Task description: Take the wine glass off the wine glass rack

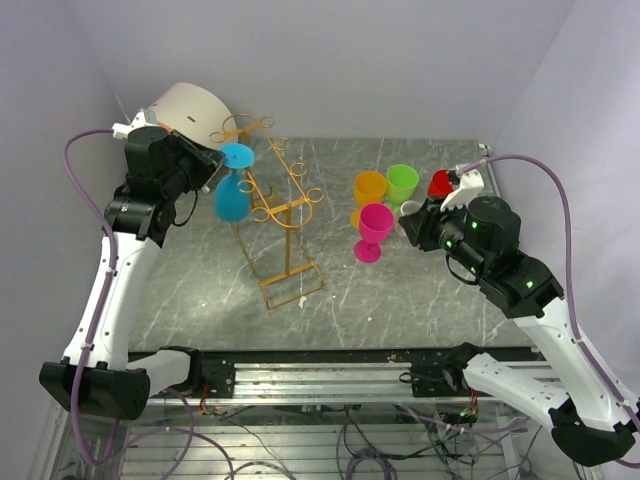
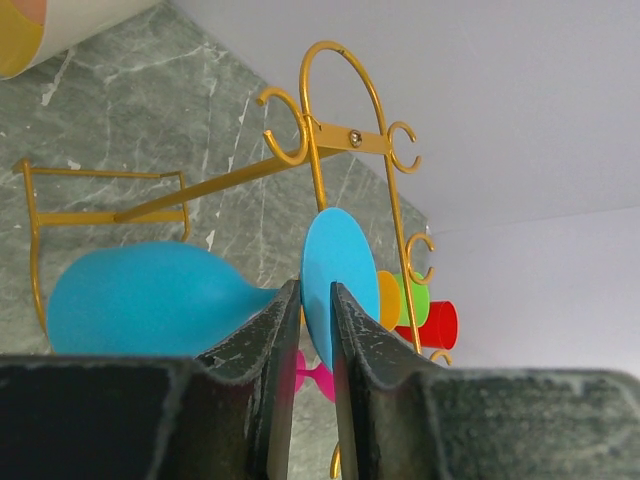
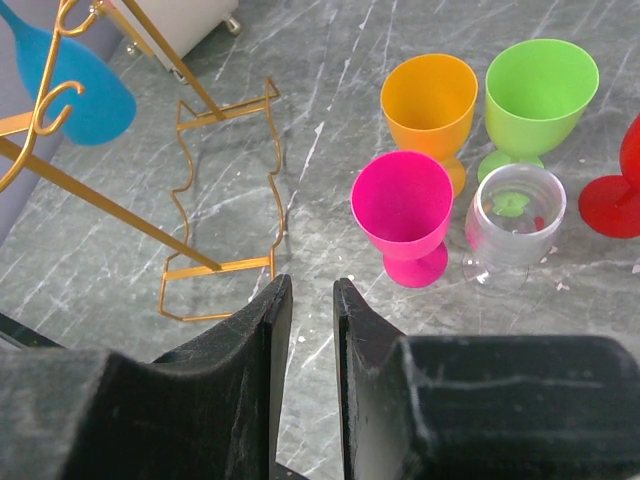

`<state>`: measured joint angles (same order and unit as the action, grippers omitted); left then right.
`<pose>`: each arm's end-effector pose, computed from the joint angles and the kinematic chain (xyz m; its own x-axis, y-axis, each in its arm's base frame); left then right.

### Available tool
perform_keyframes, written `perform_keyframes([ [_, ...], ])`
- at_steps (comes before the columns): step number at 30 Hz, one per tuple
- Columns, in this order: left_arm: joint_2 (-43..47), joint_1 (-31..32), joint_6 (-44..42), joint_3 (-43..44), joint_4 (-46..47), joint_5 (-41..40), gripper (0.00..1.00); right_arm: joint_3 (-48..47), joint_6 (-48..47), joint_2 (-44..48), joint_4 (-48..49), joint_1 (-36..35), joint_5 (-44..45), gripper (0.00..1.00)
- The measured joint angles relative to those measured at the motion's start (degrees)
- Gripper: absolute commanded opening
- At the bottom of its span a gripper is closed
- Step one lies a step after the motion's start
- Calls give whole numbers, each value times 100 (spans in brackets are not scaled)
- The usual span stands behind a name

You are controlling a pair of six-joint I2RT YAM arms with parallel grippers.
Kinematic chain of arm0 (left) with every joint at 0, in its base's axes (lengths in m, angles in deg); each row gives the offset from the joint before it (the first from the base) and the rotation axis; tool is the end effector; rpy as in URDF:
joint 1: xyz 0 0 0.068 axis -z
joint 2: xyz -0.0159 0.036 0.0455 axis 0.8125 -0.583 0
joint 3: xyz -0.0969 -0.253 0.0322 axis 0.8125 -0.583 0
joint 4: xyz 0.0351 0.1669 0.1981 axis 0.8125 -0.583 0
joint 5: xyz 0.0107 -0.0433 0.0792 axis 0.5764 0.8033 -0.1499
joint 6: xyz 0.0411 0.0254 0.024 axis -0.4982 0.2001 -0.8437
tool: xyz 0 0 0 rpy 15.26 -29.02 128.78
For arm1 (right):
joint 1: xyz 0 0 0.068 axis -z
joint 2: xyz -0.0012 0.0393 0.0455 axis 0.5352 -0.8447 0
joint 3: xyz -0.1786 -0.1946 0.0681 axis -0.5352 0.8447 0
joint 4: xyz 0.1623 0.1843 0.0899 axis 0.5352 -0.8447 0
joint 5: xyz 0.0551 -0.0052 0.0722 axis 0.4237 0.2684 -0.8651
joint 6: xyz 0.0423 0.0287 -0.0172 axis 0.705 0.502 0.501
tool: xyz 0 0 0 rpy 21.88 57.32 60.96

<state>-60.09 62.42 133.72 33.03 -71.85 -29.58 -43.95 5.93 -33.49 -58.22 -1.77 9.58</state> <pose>0.2482 -0.0364 0.4291 -0.3162 -0.7601 -0.5677 -0.1345 0.6283 -0.7663 0.1388 0.0888 0.4090 -0.3996 0.1575 -0.9031 -0.3420 0.8884 0.3063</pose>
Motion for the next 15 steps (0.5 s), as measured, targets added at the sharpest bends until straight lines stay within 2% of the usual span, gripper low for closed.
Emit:
perform_keyframes([
  [5,-2,-13,31,-72,122,63,25,9,0,22,33,0,0,24],
  [15,2,-48,133,-175,350,164,11,50,7,81,107,0,0,24],
])
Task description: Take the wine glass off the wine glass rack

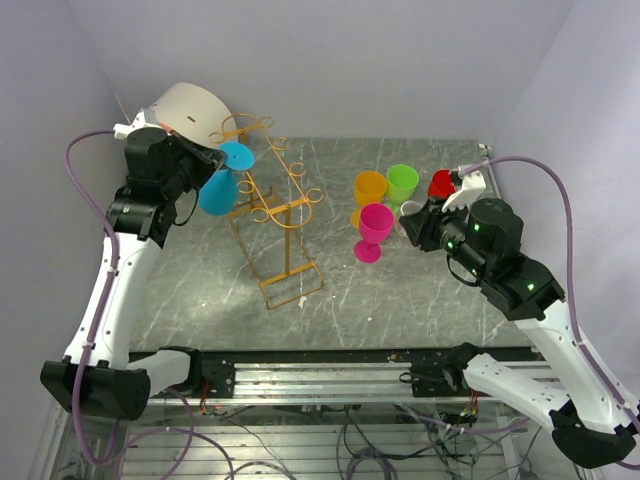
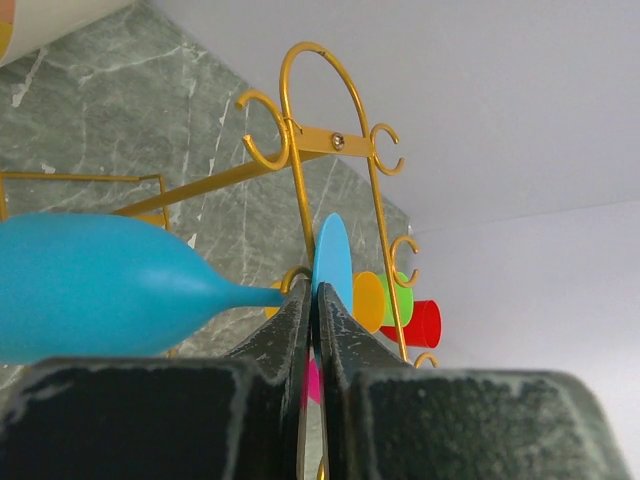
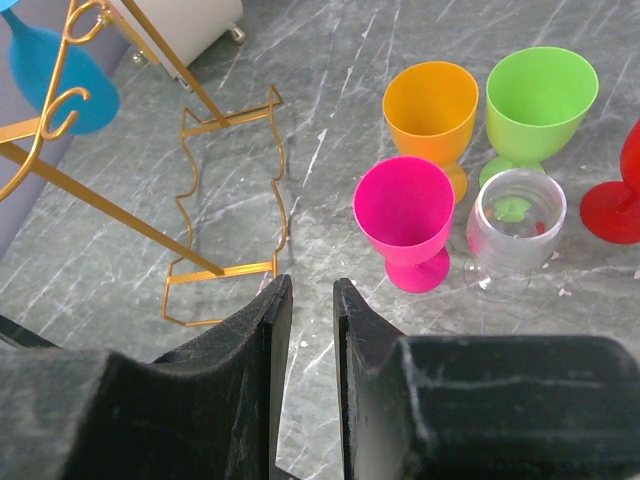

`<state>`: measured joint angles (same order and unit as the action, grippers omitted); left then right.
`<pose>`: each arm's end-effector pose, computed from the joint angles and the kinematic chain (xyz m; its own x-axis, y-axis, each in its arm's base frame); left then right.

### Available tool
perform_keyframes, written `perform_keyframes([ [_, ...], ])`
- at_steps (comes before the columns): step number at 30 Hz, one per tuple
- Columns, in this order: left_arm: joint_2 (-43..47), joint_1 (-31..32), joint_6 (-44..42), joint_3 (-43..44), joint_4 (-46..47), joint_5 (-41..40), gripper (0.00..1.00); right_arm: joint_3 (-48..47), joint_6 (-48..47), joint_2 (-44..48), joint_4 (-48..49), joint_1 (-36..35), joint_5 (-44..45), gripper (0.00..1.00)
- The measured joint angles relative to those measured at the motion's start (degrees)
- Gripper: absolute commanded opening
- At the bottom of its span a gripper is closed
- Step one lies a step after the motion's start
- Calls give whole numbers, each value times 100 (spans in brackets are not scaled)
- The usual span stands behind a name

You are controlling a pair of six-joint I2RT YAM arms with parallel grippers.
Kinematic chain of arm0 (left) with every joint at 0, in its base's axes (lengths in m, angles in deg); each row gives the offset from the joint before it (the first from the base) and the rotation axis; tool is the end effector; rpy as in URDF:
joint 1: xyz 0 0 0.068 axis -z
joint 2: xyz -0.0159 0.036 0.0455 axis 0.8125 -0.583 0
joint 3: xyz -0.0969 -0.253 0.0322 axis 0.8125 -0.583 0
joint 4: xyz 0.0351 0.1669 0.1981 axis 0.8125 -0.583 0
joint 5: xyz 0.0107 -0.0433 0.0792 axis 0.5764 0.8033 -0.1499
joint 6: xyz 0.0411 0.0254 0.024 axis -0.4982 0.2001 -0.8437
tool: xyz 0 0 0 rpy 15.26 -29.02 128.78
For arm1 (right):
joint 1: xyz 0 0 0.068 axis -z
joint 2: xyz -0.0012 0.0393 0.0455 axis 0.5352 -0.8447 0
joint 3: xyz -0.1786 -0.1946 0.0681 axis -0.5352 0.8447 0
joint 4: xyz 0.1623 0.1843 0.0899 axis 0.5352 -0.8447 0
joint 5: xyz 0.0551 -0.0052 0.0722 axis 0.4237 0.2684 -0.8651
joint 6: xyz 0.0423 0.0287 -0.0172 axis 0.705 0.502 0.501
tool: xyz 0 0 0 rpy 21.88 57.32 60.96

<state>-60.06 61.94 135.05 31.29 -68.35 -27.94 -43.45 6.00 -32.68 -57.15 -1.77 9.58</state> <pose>0.2521 -0.0359 0.4255 -0.3114 -0.7753 -0.5495 -0.1068 0.6031 -0.7904 0.1365 0.0873 0.4102 -0.3819 0.1709 -0.9083 -0.3477 0.8840 0.3125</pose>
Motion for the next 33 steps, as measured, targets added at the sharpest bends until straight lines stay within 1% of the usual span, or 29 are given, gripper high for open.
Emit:
perform_keyframes([
  [12,260,-11,35,-35,-76,-28,8,105,92,-9,96,0,-11,23],
  [18,739,-44,273,-501,42,-175,8,107,96,-7,153,0,-9,23],
  [26,1067,-50,496,-844,160,-428,8,146,103,9,181,0,-11,23],
  [33,1600,-55,946,-1567,710,-658,8,236,127,31,245,0,-55,23],
])
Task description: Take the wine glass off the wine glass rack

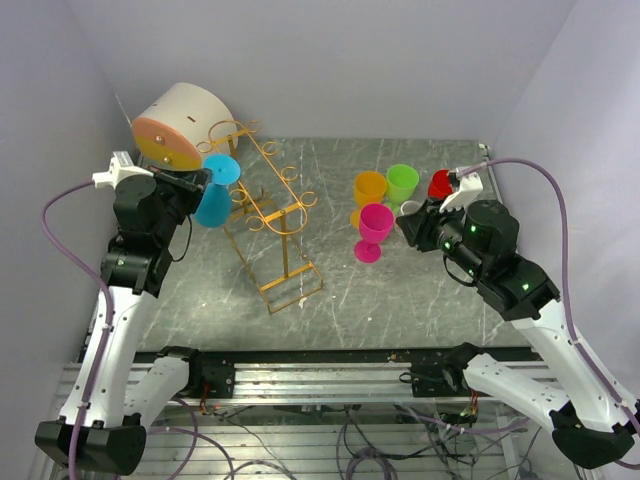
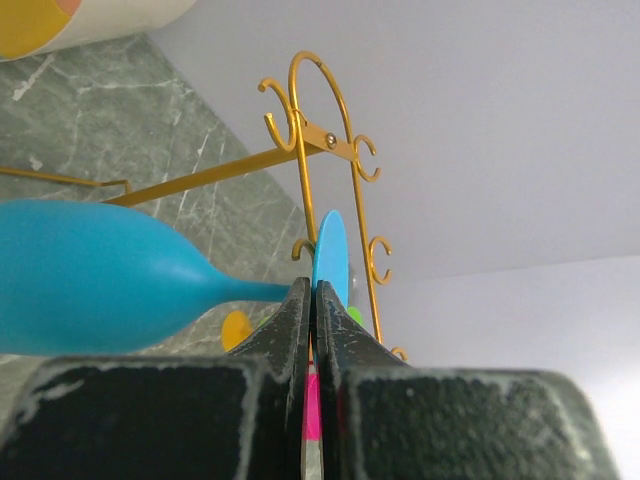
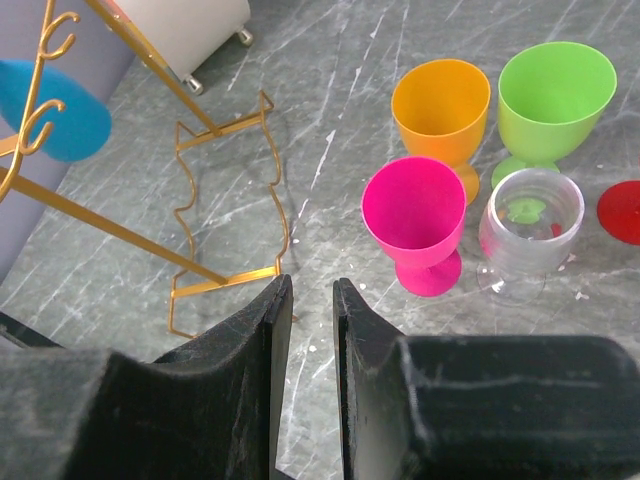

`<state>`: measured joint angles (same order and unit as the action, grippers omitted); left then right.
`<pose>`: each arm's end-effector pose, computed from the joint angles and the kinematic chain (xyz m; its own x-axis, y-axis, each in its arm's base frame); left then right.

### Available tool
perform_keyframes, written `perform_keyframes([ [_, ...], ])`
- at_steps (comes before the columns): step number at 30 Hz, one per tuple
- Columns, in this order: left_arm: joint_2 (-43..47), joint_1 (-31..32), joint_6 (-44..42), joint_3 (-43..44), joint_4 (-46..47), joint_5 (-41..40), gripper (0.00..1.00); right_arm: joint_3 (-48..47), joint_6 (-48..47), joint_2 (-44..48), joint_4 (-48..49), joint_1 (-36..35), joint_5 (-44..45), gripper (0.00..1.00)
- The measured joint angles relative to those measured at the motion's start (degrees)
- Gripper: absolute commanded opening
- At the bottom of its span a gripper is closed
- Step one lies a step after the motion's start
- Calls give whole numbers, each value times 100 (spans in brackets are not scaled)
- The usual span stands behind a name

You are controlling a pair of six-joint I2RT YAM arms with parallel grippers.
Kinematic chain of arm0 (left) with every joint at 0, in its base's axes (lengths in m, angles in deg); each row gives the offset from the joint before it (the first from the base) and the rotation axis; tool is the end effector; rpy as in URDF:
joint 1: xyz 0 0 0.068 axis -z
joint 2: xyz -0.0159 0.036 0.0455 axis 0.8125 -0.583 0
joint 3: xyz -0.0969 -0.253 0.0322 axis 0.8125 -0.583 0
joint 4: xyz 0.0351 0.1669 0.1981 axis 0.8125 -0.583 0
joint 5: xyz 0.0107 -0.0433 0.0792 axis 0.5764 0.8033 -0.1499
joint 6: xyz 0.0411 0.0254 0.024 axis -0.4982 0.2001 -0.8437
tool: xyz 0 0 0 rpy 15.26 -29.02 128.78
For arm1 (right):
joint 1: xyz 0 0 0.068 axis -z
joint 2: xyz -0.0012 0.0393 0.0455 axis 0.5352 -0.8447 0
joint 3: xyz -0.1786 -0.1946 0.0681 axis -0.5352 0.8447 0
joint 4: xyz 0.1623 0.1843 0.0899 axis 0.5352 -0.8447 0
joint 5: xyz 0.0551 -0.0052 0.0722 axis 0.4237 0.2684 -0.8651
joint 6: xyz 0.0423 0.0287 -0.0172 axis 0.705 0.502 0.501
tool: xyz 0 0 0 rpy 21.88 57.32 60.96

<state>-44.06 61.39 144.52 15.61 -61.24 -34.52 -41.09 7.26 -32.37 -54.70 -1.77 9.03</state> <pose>0.1928 -0.0219 0.4029 -0.1259 -0.8863 -0.4457 -0.0975 0.4582 -0.8835 0.1395 0.0897 0.4022 -0.3874 0.1922 -0.9017 -0.3488 0.8748 0.3363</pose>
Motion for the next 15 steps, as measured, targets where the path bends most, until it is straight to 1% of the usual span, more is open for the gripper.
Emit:
perform_keyframes([
  [7,133,0,660,-579,752,-35,8,22,28,26,66,0,-59,23],
  [15,223,0,1075,-688,905,-96,7,129,59,59,101,0,-79,23],
])
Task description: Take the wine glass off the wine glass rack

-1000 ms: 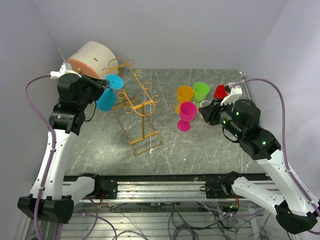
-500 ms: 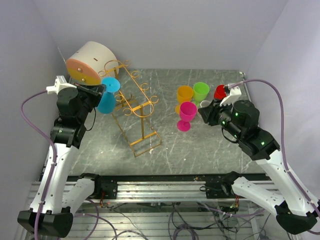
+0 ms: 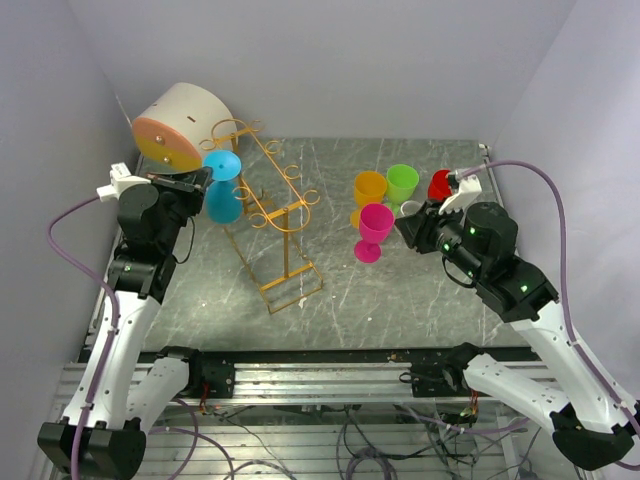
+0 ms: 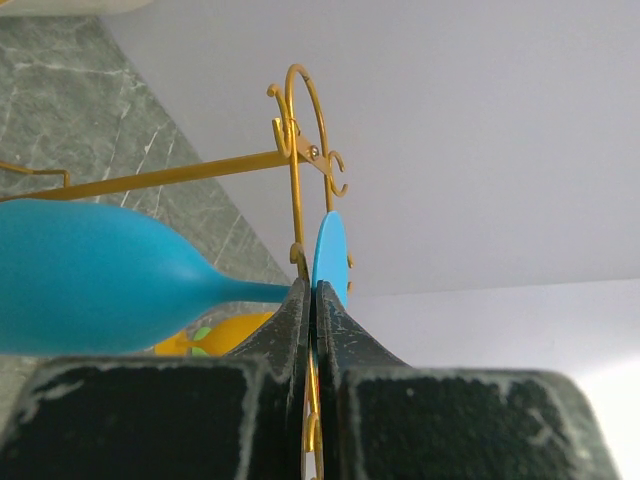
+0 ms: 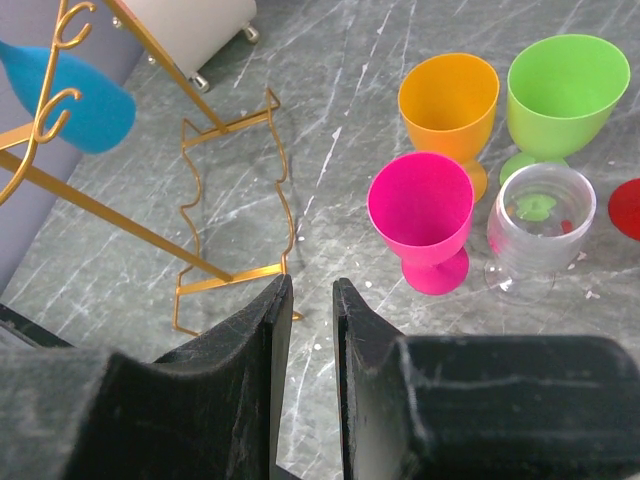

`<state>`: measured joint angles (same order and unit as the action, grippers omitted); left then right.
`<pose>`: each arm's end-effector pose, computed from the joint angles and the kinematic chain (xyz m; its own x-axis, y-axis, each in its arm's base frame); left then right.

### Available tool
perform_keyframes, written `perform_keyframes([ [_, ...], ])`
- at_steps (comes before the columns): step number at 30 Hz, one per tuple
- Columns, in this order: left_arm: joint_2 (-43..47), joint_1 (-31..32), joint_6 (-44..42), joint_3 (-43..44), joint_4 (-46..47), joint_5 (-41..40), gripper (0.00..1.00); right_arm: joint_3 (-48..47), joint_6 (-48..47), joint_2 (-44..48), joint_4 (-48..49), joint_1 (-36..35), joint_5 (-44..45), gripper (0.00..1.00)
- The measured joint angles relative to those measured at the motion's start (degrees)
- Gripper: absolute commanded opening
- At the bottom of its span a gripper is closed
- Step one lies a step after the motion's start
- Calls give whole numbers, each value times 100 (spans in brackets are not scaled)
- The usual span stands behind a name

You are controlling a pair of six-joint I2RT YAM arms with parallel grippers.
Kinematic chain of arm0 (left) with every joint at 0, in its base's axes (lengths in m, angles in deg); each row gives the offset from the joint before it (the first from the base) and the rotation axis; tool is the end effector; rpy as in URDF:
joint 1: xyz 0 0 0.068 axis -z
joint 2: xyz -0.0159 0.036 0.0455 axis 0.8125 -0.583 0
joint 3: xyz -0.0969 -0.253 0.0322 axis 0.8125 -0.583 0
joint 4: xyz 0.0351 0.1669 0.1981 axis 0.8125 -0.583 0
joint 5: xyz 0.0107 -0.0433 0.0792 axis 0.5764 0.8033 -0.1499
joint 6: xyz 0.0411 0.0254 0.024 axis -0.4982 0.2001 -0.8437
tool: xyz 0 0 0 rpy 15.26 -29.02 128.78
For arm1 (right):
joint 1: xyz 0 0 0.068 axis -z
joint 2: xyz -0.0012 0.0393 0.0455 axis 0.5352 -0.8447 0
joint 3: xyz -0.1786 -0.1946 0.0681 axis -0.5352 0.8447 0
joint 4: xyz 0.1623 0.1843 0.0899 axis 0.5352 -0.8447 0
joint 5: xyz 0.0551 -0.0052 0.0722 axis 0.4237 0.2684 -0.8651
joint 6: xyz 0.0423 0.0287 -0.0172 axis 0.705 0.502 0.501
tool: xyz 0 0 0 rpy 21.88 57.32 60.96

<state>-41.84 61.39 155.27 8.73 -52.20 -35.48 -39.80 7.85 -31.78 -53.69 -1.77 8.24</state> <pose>0.1933 -0.0214 0.3855 -0.0688 -0.9597 -0.2725 -0.0512 0.2761 -0.9597 0.1390 0.0899 0.3982 -0.3915 0.2015 -0.8979 -0.3571 0.8660 0.3501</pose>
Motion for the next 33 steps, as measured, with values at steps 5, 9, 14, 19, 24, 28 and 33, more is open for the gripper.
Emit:
perform_keyframes([
  [5,-11,0,48,131,-59,-44,7,22,15,0,7,0,-20,23],
  [9,-15,0,61,262,-81,-87,7,31,31,0,37,0,-22,23],
  [14,-35,0,37,474,-356,-227,7,61,31,0,50,0,-22,23],
  [19,15,0,-79,723,-651,-455,7,61,35,0,72,0,-24,23],
  [24,133,0,-157,826,-872,-590,7,63,52,0,85,0,-72,23],
  [28,350,0,-101,824,-946,-501,7,63,55,-2,85,0,-177,24],
  [33,870,-4,35,841,-1010,-317,7,22,59,-2,85,0,-542,25],
])
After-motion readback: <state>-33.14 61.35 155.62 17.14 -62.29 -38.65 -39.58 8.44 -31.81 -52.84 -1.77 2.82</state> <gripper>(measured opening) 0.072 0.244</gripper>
